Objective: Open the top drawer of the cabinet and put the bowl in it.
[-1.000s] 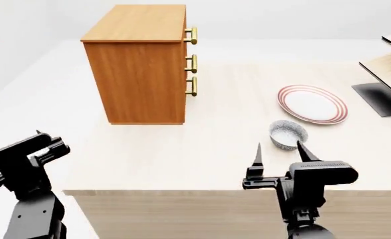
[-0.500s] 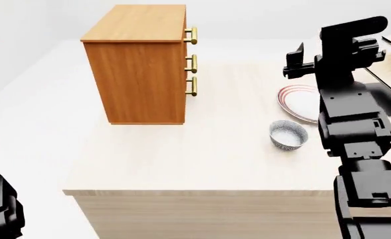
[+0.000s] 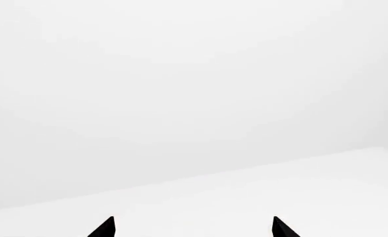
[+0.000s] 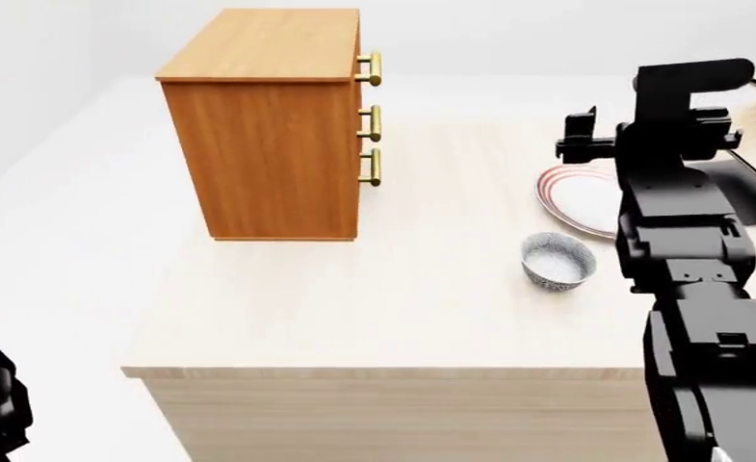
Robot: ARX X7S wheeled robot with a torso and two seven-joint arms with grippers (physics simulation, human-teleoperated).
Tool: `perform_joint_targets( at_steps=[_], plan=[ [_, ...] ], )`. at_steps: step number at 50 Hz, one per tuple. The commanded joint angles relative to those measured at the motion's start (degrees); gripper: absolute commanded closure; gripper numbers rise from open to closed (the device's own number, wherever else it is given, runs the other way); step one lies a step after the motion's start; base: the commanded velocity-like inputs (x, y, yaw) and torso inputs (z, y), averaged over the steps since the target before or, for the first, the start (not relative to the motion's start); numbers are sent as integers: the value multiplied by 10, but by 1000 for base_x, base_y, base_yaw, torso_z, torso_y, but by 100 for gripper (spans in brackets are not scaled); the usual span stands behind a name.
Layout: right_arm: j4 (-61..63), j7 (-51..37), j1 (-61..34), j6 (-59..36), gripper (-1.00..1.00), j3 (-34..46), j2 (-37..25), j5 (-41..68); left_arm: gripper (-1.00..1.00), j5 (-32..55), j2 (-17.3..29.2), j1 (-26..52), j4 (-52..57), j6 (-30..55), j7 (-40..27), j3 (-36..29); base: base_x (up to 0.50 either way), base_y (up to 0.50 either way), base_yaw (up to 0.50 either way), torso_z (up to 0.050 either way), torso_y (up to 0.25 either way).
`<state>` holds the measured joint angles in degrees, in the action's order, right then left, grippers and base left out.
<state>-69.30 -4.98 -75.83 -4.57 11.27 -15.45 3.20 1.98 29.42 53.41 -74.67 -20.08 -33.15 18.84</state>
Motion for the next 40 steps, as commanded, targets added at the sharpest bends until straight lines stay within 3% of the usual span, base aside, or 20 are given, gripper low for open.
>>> perform_joint_targets(
  at_steps=[1, 24, 40],
  plan=[
    [24, 7, 9, -34, -100, -13, -5, 17, -100, -6, 4, 11, -3, 9, 11, 8, 500, 0, 0, 0, 0],
    [106, 7, 38, -87, -100, -16, -8, 26, -100, -14, 5, 22, -2, 16, 19, 6, 500, 0, 0, 0, 0],
    [99, 6, 36, -81, -100, -16, -8, 27, -100, -15, 6, 19, -3, 16, 20, 9, 500, 0, 0, 0, 0]
  ],
)
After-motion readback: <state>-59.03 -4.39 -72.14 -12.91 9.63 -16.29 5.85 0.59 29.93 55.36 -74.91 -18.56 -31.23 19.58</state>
